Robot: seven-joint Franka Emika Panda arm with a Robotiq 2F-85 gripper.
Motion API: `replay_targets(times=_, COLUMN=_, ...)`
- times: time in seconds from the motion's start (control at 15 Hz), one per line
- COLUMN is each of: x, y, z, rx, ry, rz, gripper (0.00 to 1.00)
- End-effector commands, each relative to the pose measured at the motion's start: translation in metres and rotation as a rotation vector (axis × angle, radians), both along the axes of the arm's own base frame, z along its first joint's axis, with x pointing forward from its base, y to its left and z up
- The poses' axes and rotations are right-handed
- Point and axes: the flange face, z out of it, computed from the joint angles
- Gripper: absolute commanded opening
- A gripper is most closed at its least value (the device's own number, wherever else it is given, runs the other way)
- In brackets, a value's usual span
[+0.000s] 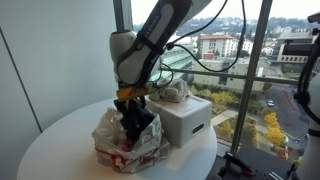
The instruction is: Remove the objects from the plastic bag and put them on top of the container.
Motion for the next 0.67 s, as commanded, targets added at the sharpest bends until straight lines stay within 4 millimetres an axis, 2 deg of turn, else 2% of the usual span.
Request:
replay_targets(times=0.0, x=-0.035, y=-0.017, z=0.080, rx=0.029, ry=-0.177, rz=-0.071, gripper=0.10)
replay_targets(times=0.27, x=-0.063, y=-0.050, z=0.162, rx=0.073, ry=-0.330, rz=-0.202, gripper=0.12)
replay_targets(times=0.47, x=-0.083, y=-0.094, z=0.219, rx=0.134, ry=-0.421, rz=-0.321, gripper=0.10)
replay_targets(times=0.6, x=-0.096, y=-0.132, z=0.255, rx=0.167, ry=-0.479, rz=-0.416, gripper=0.09)
